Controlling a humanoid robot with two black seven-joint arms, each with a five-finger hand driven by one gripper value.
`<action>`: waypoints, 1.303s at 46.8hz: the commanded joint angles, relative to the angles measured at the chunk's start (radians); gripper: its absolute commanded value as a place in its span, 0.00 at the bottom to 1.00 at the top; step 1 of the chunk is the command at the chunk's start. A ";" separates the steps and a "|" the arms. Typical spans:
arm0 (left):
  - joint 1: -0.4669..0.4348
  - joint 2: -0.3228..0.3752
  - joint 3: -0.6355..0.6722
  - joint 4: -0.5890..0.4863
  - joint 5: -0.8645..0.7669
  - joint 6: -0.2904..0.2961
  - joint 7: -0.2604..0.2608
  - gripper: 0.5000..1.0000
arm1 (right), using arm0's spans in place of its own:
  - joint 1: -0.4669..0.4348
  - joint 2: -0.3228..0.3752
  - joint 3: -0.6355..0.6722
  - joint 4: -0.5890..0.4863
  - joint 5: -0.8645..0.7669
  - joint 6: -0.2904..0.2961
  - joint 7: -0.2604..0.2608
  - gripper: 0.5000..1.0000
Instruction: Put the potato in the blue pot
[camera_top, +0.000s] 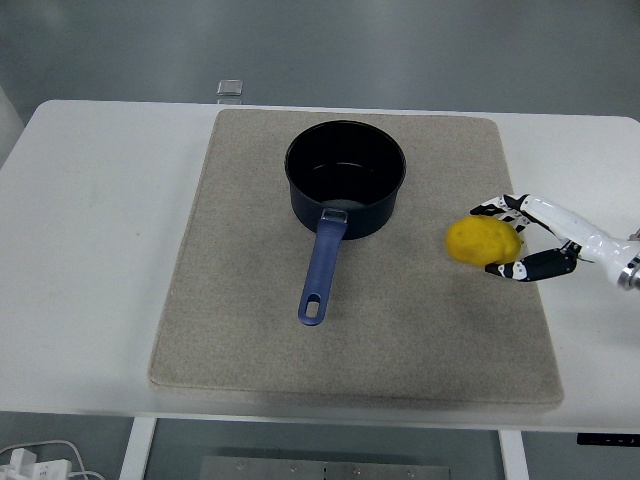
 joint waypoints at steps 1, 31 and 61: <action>0.000 0.000 0.000 0.000 0.000 0.000 0.000 1.00 | 0.052 -0.033 0.002 -0.001 0.030 0.035 0.000 0.00; 0.000 0.000 0.000 0.000 0.000 0.000 0.000 1.00 | 0.210 -0.071 0.119 -0.094 0.181 0.203 -0.015 0.00; 0.000 0.000 0.000 0.000 0.000 0.000 0.000 1.00 | 0.327 0.349 0.090 -0.280 0.265 0.200 -0.095 0.00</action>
